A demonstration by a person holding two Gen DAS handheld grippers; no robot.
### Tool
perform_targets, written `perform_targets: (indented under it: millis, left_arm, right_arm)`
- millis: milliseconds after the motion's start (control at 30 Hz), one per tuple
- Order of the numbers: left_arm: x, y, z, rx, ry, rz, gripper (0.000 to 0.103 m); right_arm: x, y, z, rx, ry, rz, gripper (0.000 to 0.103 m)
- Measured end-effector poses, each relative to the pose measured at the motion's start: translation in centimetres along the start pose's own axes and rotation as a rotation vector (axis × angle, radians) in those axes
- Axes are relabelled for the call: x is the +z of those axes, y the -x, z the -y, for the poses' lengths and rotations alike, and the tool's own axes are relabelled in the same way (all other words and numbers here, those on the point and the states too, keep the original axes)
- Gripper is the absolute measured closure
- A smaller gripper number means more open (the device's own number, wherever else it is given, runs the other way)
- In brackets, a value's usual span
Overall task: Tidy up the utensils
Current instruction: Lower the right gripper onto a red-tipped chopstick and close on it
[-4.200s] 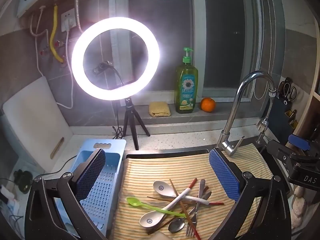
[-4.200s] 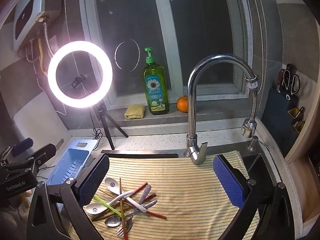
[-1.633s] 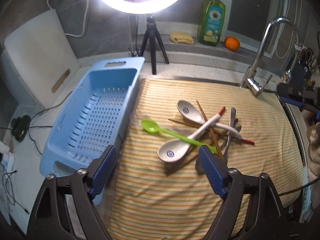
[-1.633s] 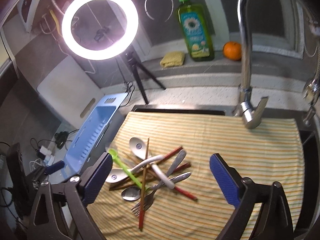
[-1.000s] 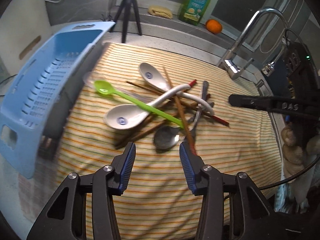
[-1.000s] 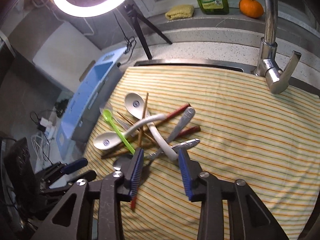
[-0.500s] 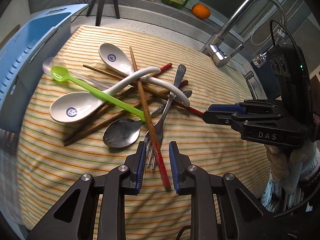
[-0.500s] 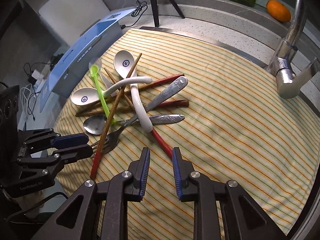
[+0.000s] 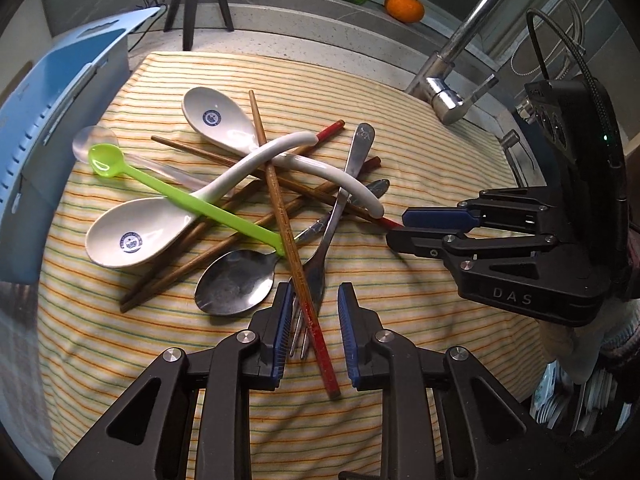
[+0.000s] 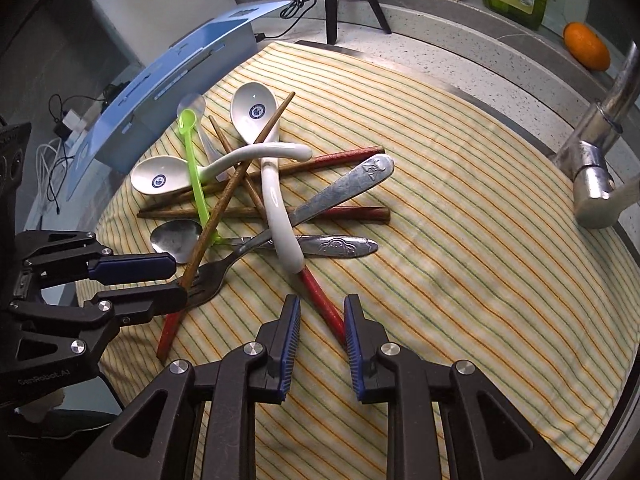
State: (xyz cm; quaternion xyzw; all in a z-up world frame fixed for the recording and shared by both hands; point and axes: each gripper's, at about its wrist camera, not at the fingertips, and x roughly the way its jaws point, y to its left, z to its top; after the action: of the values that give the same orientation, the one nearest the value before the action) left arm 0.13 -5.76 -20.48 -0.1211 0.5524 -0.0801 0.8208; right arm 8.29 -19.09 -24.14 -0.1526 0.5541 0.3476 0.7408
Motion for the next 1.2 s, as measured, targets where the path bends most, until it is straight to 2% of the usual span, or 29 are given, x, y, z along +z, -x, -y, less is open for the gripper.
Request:
perform_targets:
  millis: [167, 300, 700, 800, 933, 1067, 1200]
  left_arm:
    - [0.2, -1.1, -0.3, 0.007, 0.008, -0.025, 0.082]
    - [0.1, -1.3, -0.6, 0.004, 0.016, -0.028, 0.093]
    - [-0.9, -0.5, -1.5, -0.02, 0.025, -0.033, 0.096]
    - [-1.2, -0.2, -1.7, -0.021, 0.018, -0.041, 0.096]
    - [-0.8, -0.4, -1.7, -0.008, 0.017, -0.051, 0.095]
    - [-0.1, -0.7, -1.6, 0.023, 0.013, -0.055, 0.091]
    - [0.4, -0.9, -2.1, 0.015, 0.03, -0.068, 0.091]
  right_arm:
    - [0.2, -0.3, -0.3, -0.009, 0.022, -0.01, 0.083]
    - [0.1, -0.4, -0.5, 0.011, 0.025, -0.024, 0.091]
    - [-1.9, 0.2, -1.2, 0.095, -0.015, -0.064, 0.094]
    - [-2.5, 0.1, -1.9, 0.104, 0.019, -0.082, 0.095]
    - [-2.1, 0.2, -2.3, 0.088, 0.046, -0.077, 0.094]
    - [-1.1, 0.0, -2.6, 0.089, 0.051, -0.064, 0.084]
    - [-0.5, -0.8, -2.9, 0.086, 0.06, -0.065, 0.084]
